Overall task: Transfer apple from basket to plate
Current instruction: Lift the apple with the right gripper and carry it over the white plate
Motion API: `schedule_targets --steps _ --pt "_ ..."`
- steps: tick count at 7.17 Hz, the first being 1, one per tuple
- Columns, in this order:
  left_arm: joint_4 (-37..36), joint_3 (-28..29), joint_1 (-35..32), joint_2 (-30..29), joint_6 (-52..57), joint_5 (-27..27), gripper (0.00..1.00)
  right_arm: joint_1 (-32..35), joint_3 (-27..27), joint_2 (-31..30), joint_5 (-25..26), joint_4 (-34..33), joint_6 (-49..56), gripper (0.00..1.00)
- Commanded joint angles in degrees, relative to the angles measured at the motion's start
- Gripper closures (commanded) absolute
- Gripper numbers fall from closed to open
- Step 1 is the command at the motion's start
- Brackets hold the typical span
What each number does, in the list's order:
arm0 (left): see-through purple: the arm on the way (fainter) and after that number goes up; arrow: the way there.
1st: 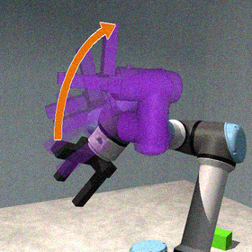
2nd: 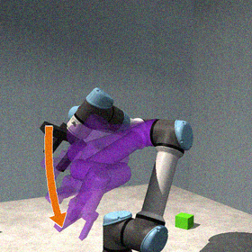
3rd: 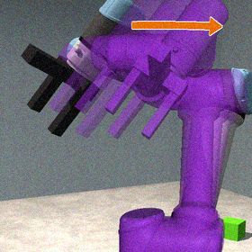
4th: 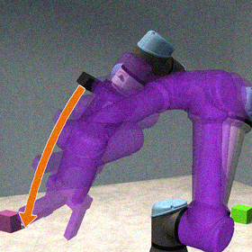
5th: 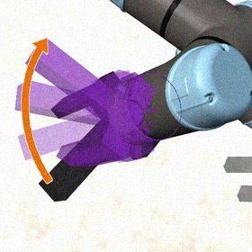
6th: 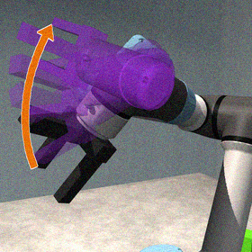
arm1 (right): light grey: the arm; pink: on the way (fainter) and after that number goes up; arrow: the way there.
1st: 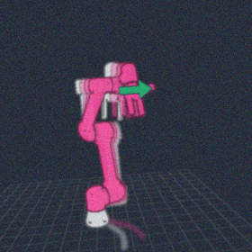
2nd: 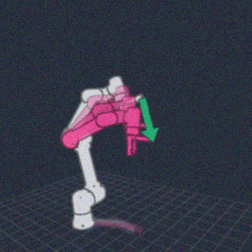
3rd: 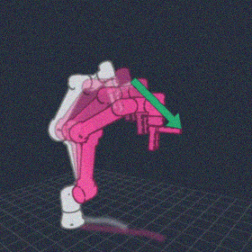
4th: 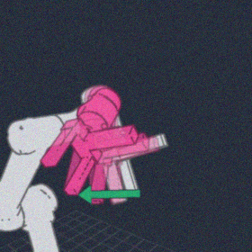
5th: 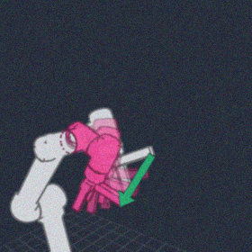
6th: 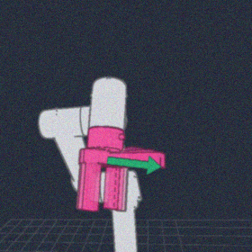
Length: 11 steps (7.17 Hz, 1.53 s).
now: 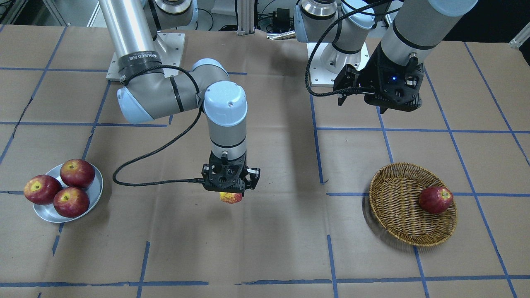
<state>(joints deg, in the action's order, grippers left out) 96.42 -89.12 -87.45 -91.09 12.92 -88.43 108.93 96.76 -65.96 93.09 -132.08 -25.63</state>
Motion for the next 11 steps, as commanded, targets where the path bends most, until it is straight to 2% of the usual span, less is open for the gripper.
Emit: schedule_targets --steps 1,3,5,6,7,8,11 --pt "0.0 0.1 0.0 -0.1 0.0 0.0 0.01 -11.5 0.2 -8.2 -0.2 9.5 13.1 0.57" --pt "0.0 0.0 0.0 -0.1 0.0 0.0 0.01 -23.8 0.4 -11.7 -0.2 14.4 30.8 0.57" --pt "0.0 0.0 0.0 -0.1 0.0 0.1 0.01 -33.4 1.3 -11.9 -0.4 14.4 43.4 0.57" --pt "0.0 0.0 0.0 -0.1 0.0 0.0 0.01 -38.4 3.6 -11.8 -1.1 14.2 48.3 0.57" --pt "0.0 0.0 0.0 -0.1 0.0 0.1 0.01 -41.7 6.3 -11.8 -4.6 13.6 50.0 0.57" --pt "0.0 0.0 0.0 -0.1 0.0 0.1 0.01 -43.3 8.3 -11.1 -6.2 12.1 52.4 0.57" --pt "0.1 -0.1 0.0 0.0 0.1 0.3 0.01 -44.2 11.1 -10.6 -5.6 7.6 54.0 0.57"
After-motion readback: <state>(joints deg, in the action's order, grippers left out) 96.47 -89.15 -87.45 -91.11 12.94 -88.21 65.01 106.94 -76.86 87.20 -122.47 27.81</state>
